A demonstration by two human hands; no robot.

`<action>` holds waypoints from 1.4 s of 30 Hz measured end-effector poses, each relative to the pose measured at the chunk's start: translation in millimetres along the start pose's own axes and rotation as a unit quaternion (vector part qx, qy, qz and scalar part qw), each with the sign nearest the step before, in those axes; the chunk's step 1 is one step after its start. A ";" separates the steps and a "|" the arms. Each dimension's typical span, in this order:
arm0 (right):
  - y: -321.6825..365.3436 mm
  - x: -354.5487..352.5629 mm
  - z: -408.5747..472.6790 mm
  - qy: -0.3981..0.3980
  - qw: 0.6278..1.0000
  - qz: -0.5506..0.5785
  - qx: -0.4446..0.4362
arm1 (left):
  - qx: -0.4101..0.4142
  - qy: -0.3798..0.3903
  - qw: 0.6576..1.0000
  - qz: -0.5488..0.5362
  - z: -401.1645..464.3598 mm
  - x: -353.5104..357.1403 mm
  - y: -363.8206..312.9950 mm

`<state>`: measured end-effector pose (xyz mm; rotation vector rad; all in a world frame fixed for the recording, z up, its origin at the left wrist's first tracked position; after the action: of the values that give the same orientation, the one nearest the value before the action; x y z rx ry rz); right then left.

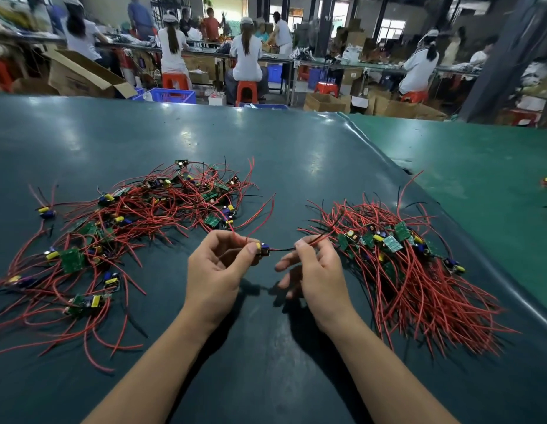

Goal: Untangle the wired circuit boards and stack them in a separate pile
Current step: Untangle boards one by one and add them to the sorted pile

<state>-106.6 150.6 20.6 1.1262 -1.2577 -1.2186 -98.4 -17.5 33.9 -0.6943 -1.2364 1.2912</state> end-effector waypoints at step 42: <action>-16.2 -60.0 18.6 -0.235 0.968 0.088 0.021 | -0.092 0.005 0.994 -0.056 4.5 -15.8 13.2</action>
<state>-122.4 210.5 1.5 0.7517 -1.7066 -1.3728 -104.3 -30.7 18.6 -0.7511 -1.3788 1.0892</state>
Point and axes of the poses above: each hand's wrist, its own z-axis towards the middle knuckle, its own x-axis out of the palm, y = z × x, the point moved 9 cm from there along z, towards the middle knuckle, and after that the axes turned 4 degrees about -z, right-handed, at the moved point
